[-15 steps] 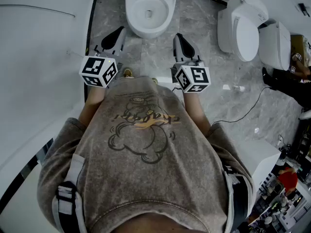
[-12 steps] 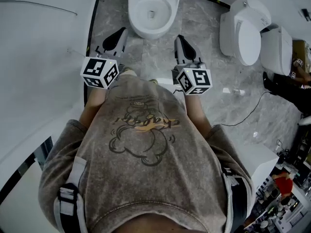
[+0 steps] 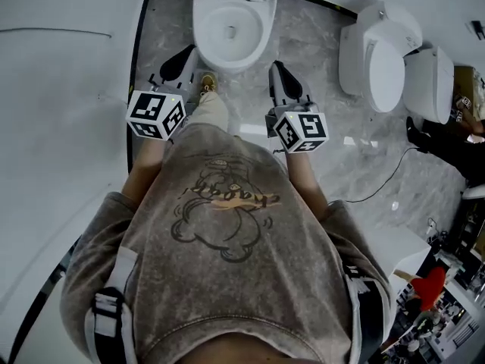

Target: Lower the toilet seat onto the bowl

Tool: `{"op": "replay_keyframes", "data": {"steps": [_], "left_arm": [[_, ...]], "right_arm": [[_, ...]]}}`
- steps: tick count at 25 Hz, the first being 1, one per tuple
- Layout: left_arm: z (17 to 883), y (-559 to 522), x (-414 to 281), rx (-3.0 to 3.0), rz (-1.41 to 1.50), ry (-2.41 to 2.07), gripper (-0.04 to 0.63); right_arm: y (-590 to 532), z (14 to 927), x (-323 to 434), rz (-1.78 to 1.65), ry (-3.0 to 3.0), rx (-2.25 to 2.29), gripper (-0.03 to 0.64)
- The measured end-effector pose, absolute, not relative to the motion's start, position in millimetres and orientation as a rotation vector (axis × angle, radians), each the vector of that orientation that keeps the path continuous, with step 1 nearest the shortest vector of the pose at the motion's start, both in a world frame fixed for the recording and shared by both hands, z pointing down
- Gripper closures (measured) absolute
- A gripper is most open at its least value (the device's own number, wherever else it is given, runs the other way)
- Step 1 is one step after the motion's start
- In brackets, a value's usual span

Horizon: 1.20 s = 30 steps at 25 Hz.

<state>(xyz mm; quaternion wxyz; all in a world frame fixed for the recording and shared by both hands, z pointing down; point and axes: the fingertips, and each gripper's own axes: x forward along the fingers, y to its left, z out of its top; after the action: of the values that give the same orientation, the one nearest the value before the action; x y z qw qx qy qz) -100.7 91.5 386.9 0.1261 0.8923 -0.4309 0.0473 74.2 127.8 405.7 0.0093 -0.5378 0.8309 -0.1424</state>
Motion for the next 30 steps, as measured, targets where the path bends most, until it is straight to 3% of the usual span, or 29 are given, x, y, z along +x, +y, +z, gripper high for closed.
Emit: {"op": "replay_keyframes", "data": {"steps": [15, 28, 30], "left_arm": [[348, -131, -97, 2.684, 0.114, -1.116, 0.586], [338, -180, -65, 2.703, 0.137, -1.093, 0.577], [336, -188, -62, 2.703, 0.124, -1.102, 0.539]], "right_arm": [[-85, 359, 59, -0.371, 2.564, -1.650, 0.589], [-140, 349, 87, -0.364, 2.579, -1.613, 0.583], [-151, 350, 90, -0.366, 2.595, -1.582, 0.526]]}}
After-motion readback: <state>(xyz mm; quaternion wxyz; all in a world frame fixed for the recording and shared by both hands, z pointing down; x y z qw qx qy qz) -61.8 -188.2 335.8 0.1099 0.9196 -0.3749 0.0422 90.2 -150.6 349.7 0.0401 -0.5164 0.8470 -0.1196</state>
